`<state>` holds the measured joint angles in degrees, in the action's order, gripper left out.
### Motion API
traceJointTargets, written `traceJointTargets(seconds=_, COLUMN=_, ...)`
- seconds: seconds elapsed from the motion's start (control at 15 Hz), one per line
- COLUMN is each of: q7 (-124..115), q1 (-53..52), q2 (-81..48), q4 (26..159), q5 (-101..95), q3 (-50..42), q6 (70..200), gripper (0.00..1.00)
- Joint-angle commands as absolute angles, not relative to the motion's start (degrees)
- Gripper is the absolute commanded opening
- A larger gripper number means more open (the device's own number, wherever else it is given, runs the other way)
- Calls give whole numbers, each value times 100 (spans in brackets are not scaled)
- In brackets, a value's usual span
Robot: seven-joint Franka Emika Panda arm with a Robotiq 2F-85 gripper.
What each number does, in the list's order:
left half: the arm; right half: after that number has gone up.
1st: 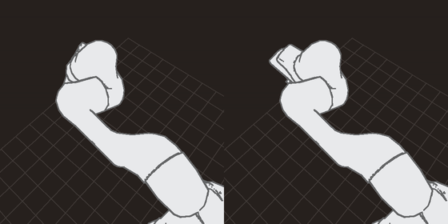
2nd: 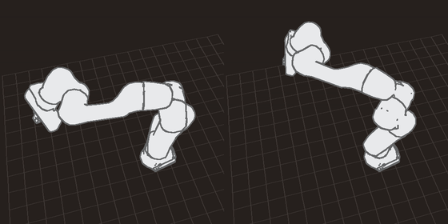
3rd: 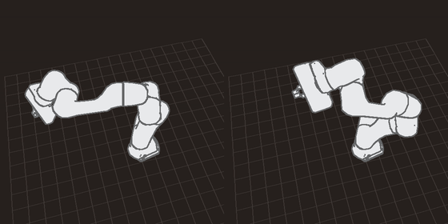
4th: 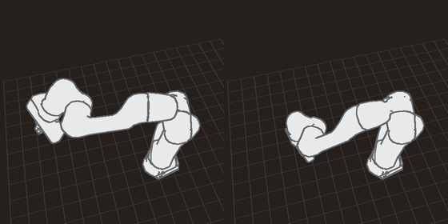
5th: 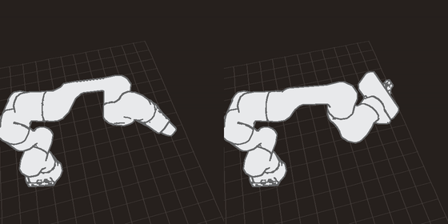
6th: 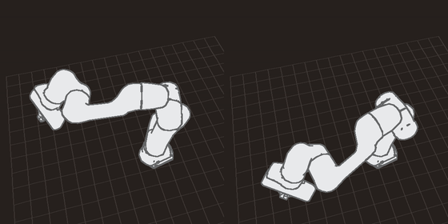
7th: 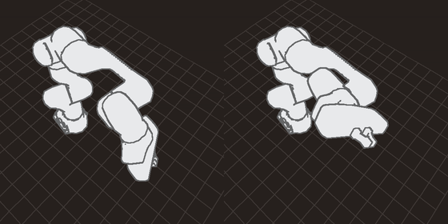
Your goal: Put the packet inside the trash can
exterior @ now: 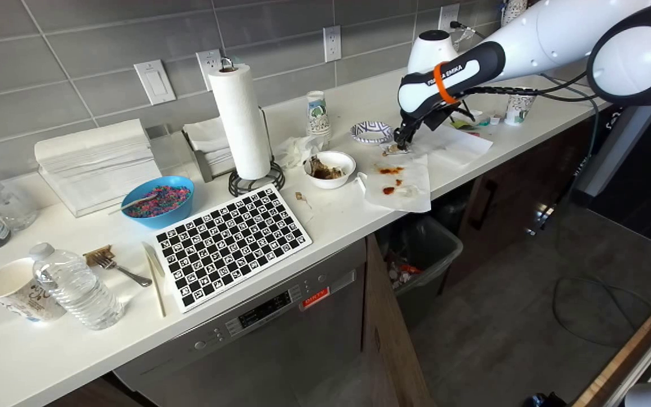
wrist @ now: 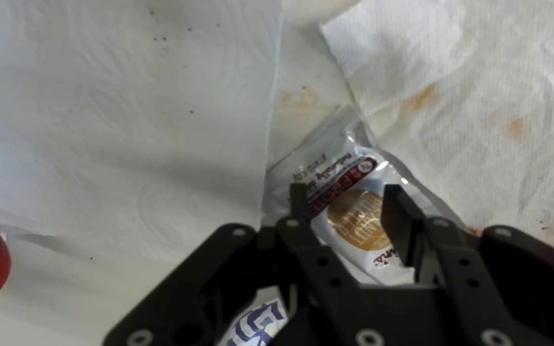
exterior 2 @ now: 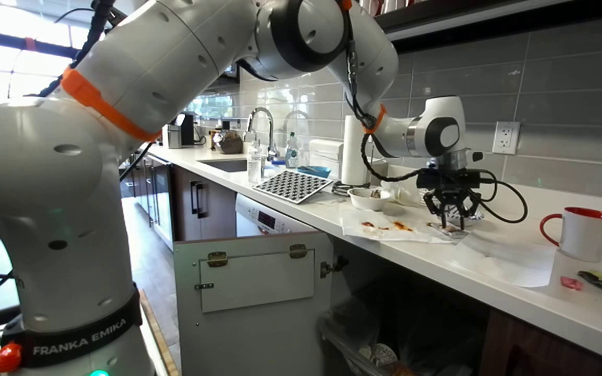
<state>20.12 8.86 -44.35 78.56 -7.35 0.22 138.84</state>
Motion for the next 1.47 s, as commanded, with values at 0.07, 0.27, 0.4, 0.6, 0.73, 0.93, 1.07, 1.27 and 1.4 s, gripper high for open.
traceJointTargets(seconds=0.07, q7=1825, q1=956, q2=-4555, q4=7781, q5=-512, q3=36, q6=13876, gripper=42)
traceJointTargets(seconds=0.27, q7=1822, q1=1012, q2=-4625, q4=7729, q5=-365, q3=70, q6=13887, gripper=22)
traceJointTargets(seconds=0.4, q7=1770, q1=1025, q2=-4654, q4=7705, q5=-291, q3=50, q6=13878, gripper=19)
traceJointTargets(seconds=0.6, q7=1645, q1=1012, q2=-4645, q4=7708, q5=-249, q3=-9, q6=13893, gripper=47)
traceJointTargets(seconds=0.73, q7=1534, q1=1002, q2=-4625, q4=7732, q5=-252, q3=-52, q6=13949, gripper=62)
traceJointTargets(seconds=0.93, q7=1393, q1=1010, q2=-4611, q4=7753, q5=-235, q3=-90, q6=14031, gripper=70)
traceJointTargets(seconds=1.07, q7=1319, q1=1018, q2=-4600, q4=7765, q5=-222, q3=-102, q6=14086, gripper=66)
traceJointTargets(seconds=1.27, q7=1254, q1=1029, q2=-4633, q4=7740, q5=-208, q3=-121, q6=14111, gripper=59)
traceJointTargets(seconds=1.4, q7=1234, q1=1042, q2=-4665, q4=7721, q5=-194, q3=-122, q6=14095, gripper=55)
